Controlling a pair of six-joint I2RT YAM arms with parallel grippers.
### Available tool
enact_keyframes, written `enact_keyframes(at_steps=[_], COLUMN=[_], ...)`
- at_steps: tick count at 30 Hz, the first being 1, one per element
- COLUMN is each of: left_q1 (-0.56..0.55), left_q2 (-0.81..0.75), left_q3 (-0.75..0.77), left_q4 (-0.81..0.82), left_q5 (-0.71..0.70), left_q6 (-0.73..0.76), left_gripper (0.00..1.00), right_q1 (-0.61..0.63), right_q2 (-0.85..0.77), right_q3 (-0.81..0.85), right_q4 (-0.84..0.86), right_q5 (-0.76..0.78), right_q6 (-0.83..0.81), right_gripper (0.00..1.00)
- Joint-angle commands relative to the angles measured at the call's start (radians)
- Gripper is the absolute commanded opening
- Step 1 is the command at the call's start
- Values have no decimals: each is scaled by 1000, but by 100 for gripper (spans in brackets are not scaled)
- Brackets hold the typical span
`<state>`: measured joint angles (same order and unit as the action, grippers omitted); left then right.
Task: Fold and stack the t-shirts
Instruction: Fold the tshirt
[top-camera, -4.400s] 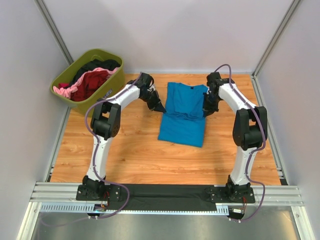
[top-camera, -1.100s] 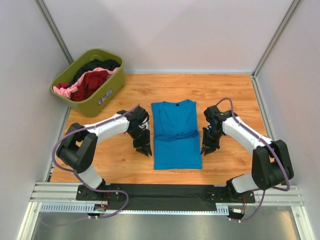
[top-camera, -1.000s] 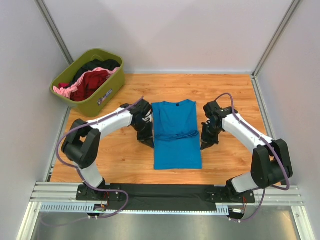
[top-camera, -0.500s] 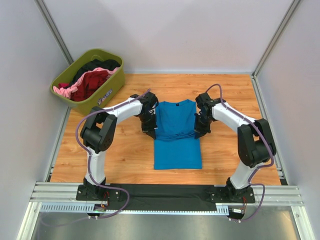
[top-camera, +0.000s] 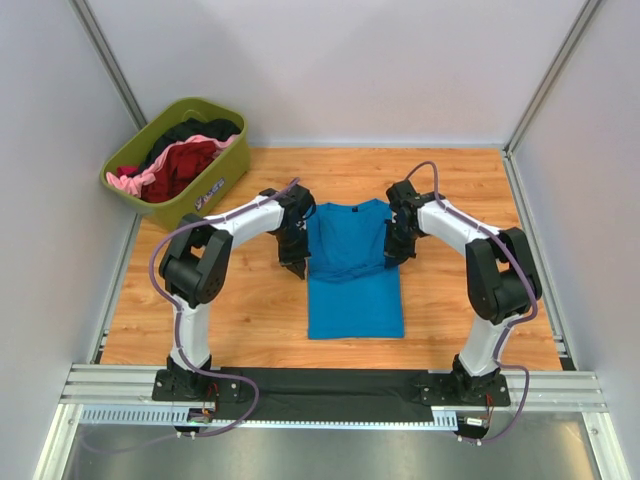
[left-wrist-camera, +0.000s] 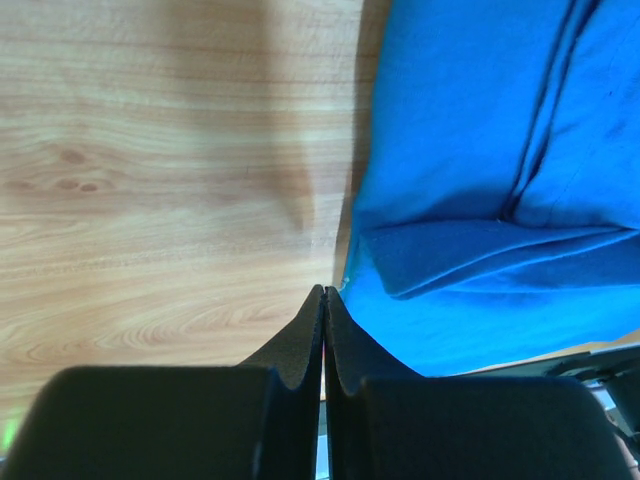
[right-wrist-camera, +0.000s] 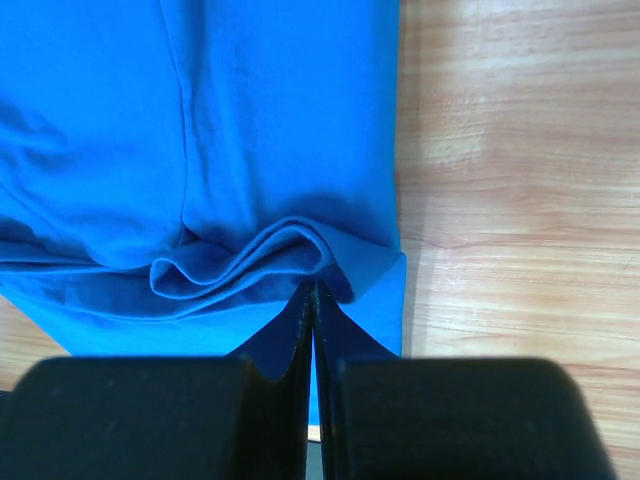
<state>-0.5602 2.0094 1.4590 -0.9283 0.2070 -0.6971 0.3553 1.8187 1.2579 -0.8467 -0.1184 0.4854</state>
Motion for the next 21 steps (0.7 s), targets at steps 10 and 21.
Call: enact_keyframes(at_steps=[10,21], left_q1=[0,0], left_q2=[-67,-24], left_q3=[-45,-11], left_q4=[68,89], left_q5=[69,86], left_q6=[-64,-81], left_gripper=[0,0], right_q1=[-18,-18], right_q2=[-18,-122], right_q3=[124,67], right_q4=[-15,-32], right_q5=[42,-15], right_q6=[-1,9], right_gripper=[0,0])
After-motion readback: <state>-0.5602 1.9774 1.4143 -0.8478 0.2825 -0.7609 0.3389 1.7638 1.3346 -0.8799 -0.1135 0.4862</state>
